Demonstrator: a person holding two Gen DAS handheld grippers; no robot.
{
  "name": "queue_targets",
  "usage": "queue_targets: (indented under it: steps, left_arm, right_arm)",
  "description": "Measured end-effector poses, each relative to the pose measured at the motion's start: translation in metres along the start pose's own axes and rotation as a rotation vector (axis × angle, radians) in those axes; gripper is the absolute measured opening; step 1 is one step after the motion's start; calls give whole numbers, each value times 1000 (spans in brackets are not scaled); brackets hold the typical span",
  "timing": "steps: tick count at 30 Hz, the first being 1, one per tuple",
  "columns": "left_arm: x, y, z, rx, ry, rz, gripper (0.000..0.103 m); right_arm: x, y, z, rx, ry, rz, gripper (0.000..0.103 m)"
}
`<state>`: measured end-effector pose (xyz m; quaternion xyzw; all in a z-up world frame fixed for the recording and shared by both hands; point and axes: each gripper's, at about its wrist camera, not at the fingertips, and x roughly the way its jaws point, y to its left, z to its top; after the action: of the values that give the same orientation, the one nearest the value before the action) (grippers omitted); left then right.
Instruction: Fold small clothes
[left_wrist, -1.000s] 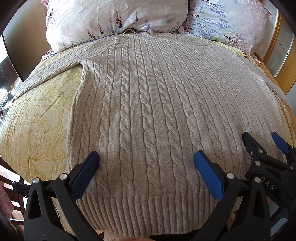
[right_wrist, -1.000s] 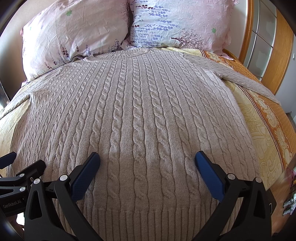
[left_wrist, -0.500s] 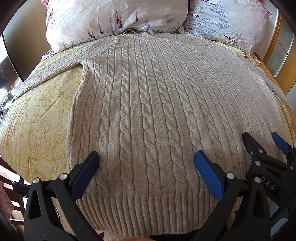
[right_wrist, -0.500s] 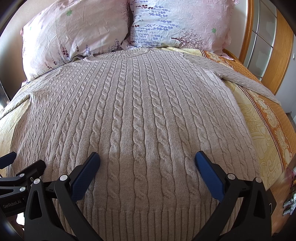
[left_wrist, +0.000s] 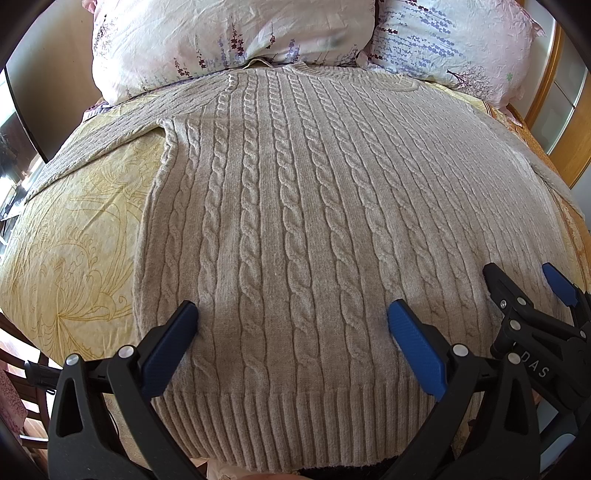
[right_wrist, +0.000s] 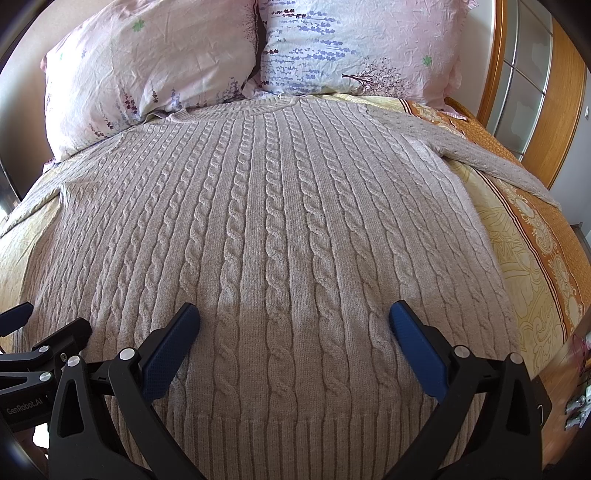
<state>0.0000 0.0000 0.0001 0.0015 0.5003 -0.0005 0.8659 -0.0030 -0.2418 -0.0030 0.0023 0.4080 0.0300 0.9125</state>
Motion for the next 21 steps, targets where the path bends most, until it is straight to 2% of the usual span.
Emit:
queue_targets:
  steps: [7, 15, 21]
  left_arm:
    - [0, 0, 0, 4, 5, 0, 101]
    - [2, -2, 5, 19, 17, 3, 101]
    - [0, -5, 5, 30, 12, 16, 101]
  right_arm:
    - [7, 2, -5, 0, 6, 2, 102]
    - [15, 3, -5, -35, 53, 26, 102]
    - [23, -7, 6, -168, 42, 151, 102]
